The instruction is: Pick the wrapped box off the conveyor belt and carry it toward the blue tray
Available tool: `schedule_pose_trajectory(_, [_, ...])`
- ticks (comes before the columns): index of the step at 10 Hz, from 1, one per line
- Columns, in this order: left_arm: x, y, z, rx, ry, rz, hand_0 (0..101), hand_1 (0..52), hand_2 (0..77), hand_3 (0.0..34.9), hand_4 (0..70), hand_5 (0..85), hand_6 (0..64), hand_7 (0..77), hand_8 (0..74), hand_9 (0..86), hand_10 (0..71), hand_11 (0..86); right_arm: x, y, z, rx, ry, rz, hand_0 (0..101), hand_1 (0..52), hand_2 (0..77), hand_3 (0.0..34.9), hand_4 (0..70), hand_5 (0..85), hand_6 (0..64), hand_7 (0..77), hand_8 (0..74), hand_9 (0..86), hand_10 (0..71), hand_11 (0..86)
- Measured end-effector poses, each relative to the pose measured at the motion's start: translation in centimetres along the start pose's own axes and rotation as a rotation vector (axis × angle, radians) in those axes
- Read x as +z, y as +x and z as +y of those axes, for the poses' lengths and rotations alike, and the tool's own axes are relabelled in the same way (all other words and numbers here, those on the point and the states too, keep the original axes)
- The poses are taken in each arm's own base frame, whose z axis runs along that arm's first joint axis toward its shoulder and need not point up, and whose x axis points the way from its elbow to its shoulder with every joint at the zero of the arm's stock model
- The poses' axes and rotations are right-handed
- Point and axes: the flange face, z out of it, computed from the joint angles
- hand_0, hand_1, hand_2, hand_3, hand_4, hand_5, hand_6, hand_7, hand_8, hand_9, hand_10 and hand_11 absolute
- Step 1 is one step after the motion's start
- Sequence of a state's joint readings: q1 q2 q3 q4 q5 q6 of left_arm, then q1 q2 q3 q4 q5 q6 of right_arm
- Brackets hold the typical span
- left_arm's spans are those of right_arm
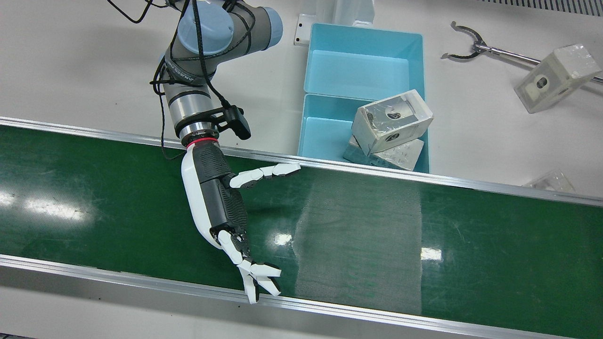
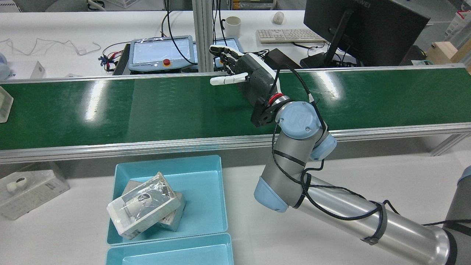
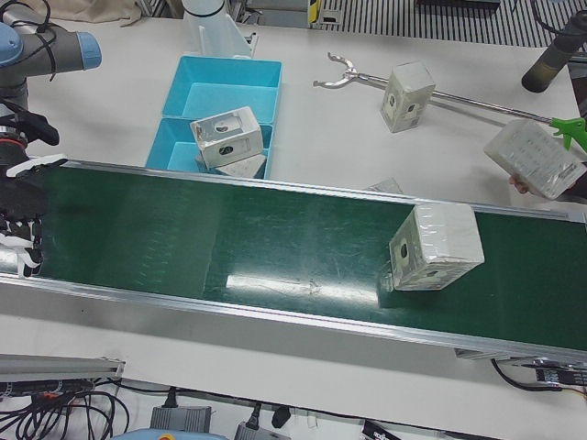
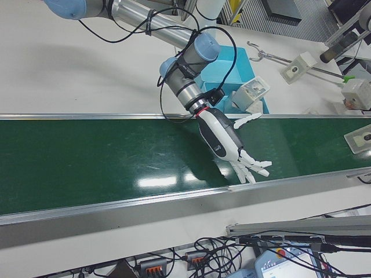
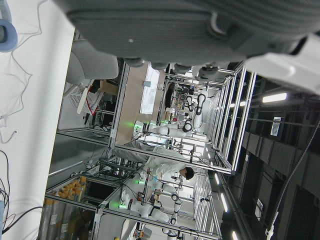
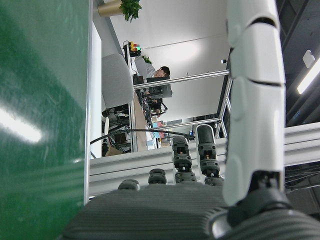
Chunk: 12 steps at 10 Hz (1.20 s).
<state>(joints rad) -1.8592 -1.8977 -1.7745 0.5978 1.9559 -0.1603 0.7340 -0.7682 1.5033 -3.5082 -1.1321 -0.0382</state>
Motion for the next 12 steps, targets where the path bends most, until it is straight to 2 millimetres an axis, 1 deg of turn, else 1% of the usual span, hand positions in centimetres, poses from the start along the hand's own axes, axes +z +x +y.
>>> schedule_pose_trajectory(1, [0.00, 0.00, 0.00, 0.000, 0.000, 0.000, 0, 0.0, 0.5, 0.0, 0.0, 1.1, 0.0, 0.5, 0.5, 0.0, 0.5, 0.5, -0.02, -0.02, -0.05, 0.000, 0.001, 0.000, 49, 15.3, 10.4, 4.2, 9.3, 25.6, 4.9, 7.1, 1.1, 3.8, 0.0, 1.1])
schedule_pose_trajectory(7, [0.00, 0.00, 0.00, 0.000, 0.000, 0.000, 0, 0.0, 1.1, 0.0, 0.0, 1.1, 0.5, 0.0, 0.5, 0.5, 0.5, 0.5, -0.07, 0.09, -0.12, 0.001, 0.000, 0.000, 49, 15.3, 10.4, 4.4, 9.3, 25.6, 4.9, 7.1, 1.1, 3.8, 0.0, 1.1])
schedule_pose_trajectory(8, [0.00, 0.00, 0.00, 0.000, 0.000, 0.000, 0, 0.0, 1.1, 0.0, 0.0, 1.1, 0.5, 0.0, 0.5, 0.5, 0.5, 0.5, -0.08, 0.10, -0.12, 0.000, 0.000, 0.000, 49, 15.3, 10.4, 4.5, 9.3, 25.6, 4.9, 7.1, 1.1, 3.8, 0.0, 1.1])
schedule_pose_trajectory(9, [0.00, 0.00, 0.00, 0.000, 0.000, 0.000, 0, 0.0, 0.5, 0.0, 0.0, 1.1, 0.5, 0.5, 0.5, 0.0, 0.5, 0.5, -0.08, 0.12, -0.11, 0.001, 0.000, 0.000, 49, 15.3, 10.4, 5.3, 9.3, 25.6, 4.9, 7.1, 1.1, 3.8, 0.0, 1.1])
schedule_pose_trajectory(12, [0.00, 0.00, 0.00, 0.000, 0.000, 0.000, 0, 0.0, 1.1, 0.0, 0.0, 1.1, 0.5, 0.0, 0.5, 0.5, 0.5, 0.5, -0.08, 0.14, -0.13, 0.000, 0.000, 0.002, 49, 15.3, 10.4, 5.3, 9.3, 25.6, 4.9, 7.1, 1.1, 3.8, 0.0, 1.1])
